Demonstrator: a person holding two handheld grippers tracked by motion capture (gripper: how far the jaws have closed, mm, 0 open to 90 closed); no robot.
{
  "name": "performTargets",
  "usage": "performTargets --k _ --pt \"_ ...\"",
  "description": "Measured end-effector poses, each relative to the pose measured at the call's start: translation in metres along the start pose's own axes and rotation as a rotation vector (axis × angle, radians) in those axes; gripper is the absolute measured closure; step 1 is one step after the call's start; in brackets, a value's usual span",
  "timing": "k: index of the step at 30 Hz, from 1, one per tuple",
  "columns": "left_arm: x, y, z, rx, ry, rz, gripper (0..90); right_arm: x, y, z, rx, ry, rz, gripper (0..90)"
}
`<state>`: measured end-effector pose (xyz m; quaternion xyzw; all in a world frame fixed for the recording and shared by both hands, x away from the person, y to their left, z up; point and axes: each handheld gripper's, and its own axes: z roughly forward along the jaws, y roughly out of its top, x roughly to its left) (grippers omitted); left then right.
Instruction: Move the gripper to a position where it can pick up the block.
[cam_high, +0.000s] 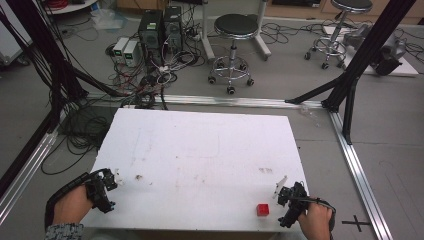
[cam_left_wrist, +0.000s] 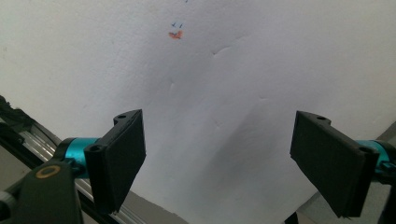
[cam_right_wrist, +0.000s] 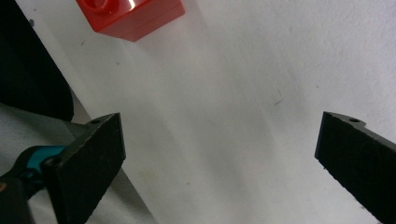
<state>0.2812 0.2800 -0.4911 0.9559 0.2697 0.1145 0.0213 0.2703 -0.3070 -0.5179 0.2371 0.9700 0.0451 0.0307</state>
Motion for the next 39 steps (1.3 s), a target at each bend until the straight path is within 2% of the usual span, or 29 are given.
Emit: performTargets --k 12,19,25,32,37,39 --pt "-0.0002 0.0014 -0.0009 -0.001 0.002 -0.006 18.6 -0.0010 0.0000 -0.0021 -0.005 -0.001 0.001 0.8" --pt "-0.0009 0.0014 -0.0026 -0.003 0.004 0.002 18.9 -0.0015 0.0002 -0.0018 0.004 -0.001 -0.021 0.8" --pt "-0.0011 0.0014 -0.0034 -0.014 0.006 -0.008 18.9 -0.0026 -0.0006 -0.0028 0.013 -0.019 -0.050 0.8" --pt "-0.0008 0.0015 -0.0054 -0.016 0.008 0.001 19.0 -0.0010 0.0014 -0.0028 0.026 -0.033 -0.071 0.9" --pt "-0.0018 0.0027 -0.0047 -0.022 0.007 -0.002 19.0 0.0010 0.0042 -0.0031 0.030 -0.023 -0.124 0.8" --pt "-0.0022 0.0032 -0.0044 -0.022 0.007 -0.001 19.2 0.0016 0.0054 -0.0035 0.036 -0.026 -0.131 0.8"
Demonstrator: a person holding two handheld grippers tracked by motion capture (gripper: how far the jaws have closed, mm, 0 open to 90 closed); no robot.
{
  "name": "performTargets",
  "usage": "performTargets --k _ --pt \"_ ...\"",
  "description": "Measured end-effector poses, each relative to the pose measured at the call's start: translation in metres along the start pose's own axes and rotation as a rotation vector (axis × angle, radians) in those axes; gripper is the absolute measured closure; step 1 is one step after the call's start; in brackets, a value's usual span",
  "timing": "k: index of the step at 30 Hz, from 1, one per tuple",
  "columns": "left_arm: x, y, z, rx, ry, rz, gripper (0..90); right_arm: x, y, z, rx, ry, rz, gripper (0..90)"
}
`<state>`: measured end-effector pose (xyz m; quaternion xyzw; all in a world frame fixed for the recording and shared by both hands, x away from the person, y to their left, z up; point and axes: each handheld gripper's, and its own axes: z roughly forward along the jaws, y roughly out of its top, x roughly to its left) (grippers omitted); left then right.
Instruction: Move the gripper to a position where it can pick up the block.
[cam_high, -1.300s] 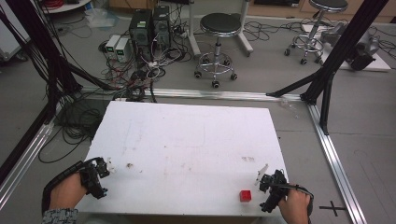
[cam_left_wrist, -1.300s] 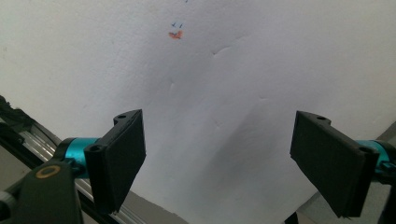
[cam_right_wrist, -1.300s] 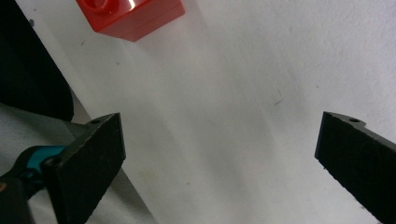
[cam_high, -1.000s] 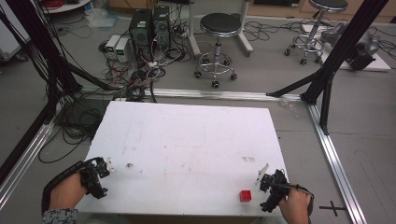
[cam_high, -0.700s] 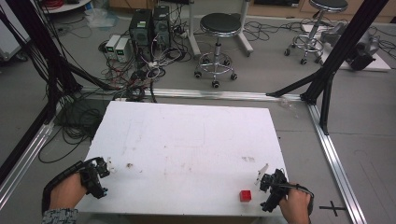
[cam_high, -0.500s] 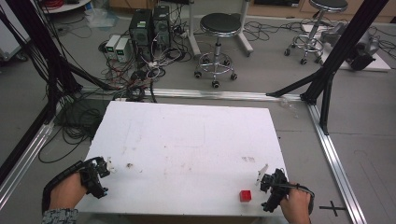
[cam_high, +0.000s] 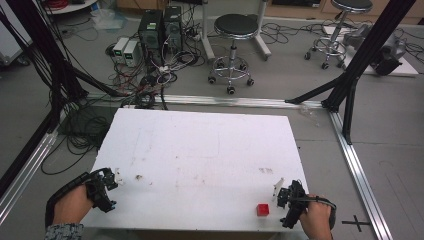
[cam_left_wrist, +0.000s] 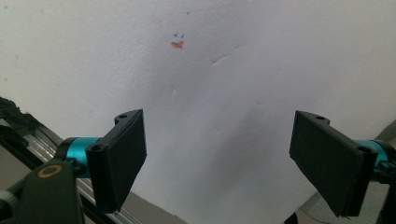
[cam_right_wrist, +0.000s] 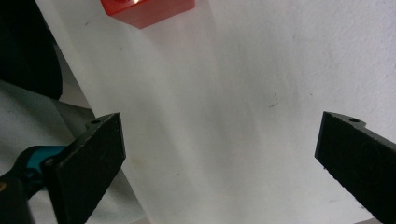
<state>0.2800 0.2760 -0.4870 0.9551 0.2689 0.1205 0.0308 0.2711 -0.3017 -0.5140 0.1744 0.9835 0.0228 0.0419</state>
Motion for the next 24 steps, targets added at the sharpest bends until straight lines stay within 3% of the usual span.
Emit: performTargets --k 5,6,10,12,18,24 --pt "0.000 0.001 0.000 0.000 0.004 0.005 19.2 0.001 0.004 -0.002 0.004 -0.003 -0.029 0.8" --pt "0.000 0.001 0.000 0.000 0.004 0.004 19.2 0.002 0.007 -0.003 0.009 -0.010 -0.069 0.8" --pt "0.000 0.001 -0.001 -0.002 0.007 0.004 19.3 0.003 0.012 -0.006 0.014 -0.006 -0.097 0.8" --pt "0.000 0.001 -0.001 -0.003 0.007 0.008 19.3 0.005 0.017 -0.008 0.019 -0.006 -0.143 0.8" --pt "0.000 0.002 -0.001 -0.003 0.006 0.008 19.3 0.010 0.026 -0.010 0.026 0.011 -0.215 0.8" --pt "-0.001 0.002 0.000 -0.002 0.003 0.011 19.4 0.013 0.035 -0.009 0.028 0.010 -0.251 0.8"
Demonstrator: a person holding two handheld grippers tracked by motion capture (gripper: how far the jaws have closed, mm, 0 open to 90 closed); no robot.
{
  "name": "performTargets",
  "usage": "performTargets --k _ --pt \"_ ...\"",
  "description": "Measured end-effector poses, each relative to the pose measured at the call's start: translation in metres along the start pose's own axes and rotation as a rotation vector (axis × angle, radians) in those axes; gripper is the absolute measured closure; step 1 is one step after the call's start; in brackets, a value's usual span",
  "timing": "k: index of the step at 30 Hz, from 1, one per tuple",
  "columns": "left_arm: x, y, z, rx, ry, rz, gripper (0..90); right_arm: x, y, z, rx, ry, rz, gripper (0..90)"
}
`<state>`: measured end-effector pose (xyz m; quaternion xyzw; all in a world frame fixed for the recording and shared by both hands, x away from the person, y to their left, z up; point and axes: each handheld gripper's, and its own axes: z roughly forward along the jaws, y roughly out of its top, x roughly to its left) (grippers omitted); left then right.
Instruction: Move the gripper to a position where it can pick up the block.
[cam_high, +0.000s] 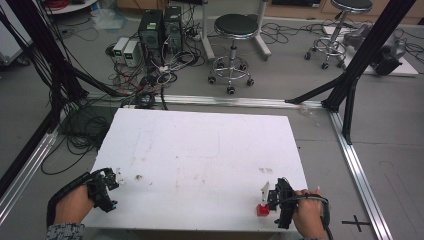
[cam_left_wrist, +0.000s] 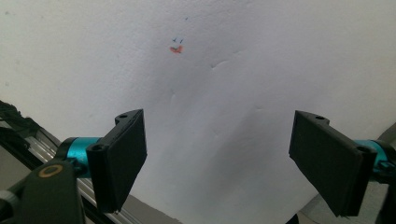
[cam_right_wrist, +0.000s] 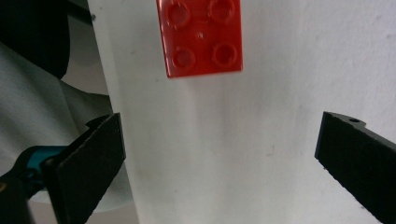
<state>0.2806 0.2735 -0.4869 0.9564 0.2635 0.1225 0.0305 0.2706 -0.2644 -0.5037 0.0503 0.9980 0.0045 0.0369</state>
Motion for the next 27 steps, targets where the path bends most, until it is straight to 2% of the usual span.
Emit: performTargets --k 8,18,27 --pt "0.000 0.001 0.000 0.001 -0.001 0.000 19.4 0.001 0.020 0.007 0.013 0.021 -0.070 0.8" --pt "-0.001 0.001 0.001 0.004 0.001 0.000 19.4 0.002 0.034 0.014 0.022 0.040 -0.108 0.8" --pt "-0.002 0.002 0.002 0.006 -0.005 0.003 19.4 0.002 0.037 0.021 0.042 0.044 -0.105 0.8"
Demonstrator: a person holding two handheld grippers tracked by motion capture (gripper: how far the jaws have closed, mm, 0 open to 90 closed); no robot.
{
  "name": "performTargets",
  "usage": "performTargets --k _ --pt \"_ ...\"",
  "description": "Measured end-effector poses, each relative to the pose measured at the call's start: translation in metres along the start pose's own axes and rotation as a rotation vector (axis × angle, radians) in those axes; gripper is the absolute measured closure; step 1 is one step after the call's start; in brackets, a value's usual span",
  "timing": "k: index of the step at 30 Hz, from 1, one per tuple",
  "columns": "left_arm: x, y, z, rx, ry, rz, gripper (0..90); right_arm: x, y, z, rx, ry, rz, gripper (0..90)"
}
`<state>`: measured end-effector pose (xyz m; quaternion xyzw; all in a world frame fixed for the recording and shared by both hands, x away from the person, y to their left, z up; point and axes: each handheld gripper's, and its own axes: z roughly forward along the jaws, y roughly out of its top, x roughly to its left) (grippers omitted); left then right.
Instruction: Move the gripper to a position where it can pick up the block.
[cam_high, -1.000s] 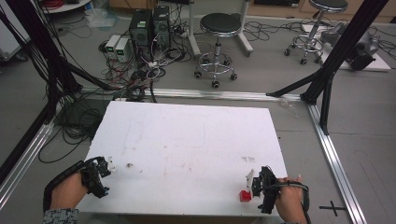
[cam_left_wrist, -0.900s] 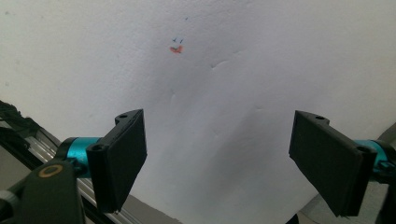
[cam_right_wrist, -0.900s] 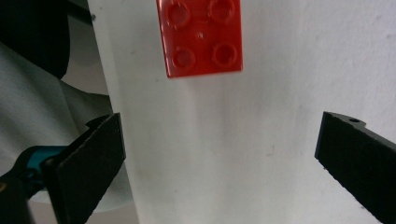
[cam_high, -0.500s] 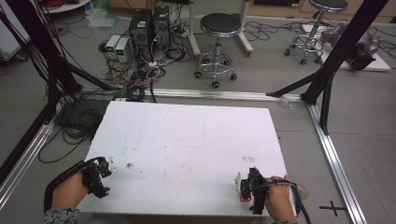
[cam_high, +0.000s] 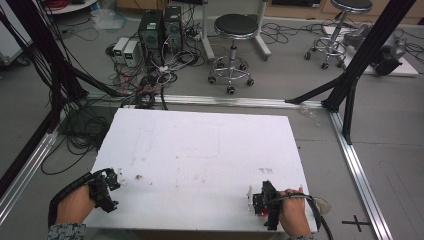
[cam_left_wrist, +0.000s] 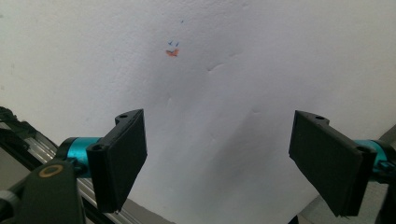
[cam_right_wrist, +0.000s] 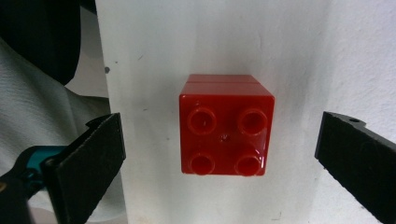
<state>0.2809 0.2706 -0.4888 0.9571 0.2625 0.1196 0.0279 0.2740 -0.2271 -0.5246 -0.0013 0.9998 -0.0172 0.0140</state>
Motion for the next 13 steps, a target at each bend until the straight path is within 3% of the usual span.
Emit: performTargets --k 13 --pt "-0.0009 0.0000 0.0000 -0.002 0.006 -0.002 19.4 -0.0005 0.0029 0.0023 -0.008 -0.002 0.002 0.8"
